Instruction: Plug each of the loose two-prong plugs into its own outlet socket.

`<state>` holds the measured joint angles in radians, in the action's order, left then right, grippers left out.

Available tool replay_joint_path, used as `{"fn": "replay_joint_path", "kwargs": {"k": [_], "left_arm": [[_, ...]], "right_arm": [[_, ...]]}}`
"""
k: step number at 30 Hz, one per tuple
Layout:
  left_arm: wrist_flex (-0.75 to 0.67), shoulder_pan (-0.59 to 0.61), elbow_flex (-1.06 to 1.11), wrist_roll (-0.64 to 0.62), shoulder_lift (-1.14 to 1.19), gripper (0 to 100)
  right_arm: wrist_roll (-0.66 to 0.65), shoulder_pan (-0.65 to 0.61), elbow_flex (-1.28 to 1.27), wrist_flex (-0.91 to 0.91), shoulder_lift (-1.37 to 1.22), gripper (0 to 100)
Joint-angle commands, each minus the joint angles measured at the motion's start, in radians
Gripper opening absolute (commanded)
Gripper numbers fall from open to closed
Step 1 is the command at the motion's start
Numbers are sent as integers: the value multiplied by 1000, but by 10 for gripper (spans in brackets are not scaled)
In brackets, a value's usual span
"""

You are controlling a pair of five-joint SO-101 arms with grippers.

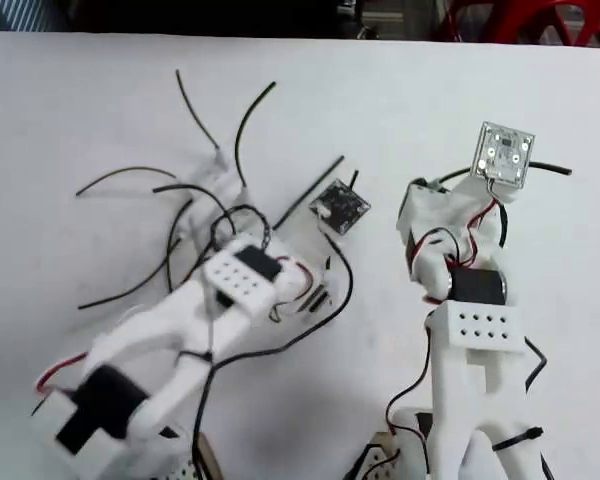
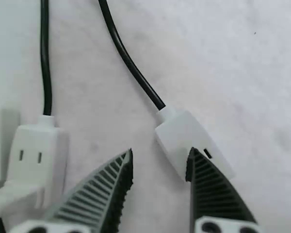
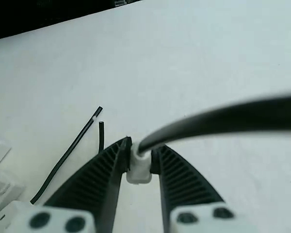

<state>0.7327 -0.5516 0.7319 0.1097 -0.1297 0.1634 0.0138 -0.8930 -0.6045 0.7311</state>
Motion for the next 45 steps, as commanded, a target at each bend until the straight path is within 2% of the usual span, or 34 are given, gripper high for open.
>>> {"fn": "replay_joint_path", "kwargs": {"k": [1, 6, 10, 14, 20, 30, 34, 40, 45], "left_arm": [[48, 12, -155, -2, 177, 189], [244, 111, -273, -2, 220, 189], [272, 220, -282, 9, 222, 189], [295, 278, -290, 80, 216, 188], [376, 245, -345, 77, 150, 188], [387, 108, -264, 77, -150, 192], [356, 74, -224, 81, -94, 193], [281, 84, -216, 86, 139, 193], [351, 211, -324, 133, 249, 188]], "right_arm": [[8, 8, 8, 24, 30, 17], [8, 8, 8, 24, 30, 17], [8, 7, 8, 24, 30, 17], [8, 5, 6, 24, 30, 17], [8, 5, 6, 24, 30, 17], [8, 4, 5, 24, 30, 17], [8, 4, 5, 24, 30, 17], [8, 4, 5, 21, 30, 17], [8, 4, 5, 19, 30, 17]]}}
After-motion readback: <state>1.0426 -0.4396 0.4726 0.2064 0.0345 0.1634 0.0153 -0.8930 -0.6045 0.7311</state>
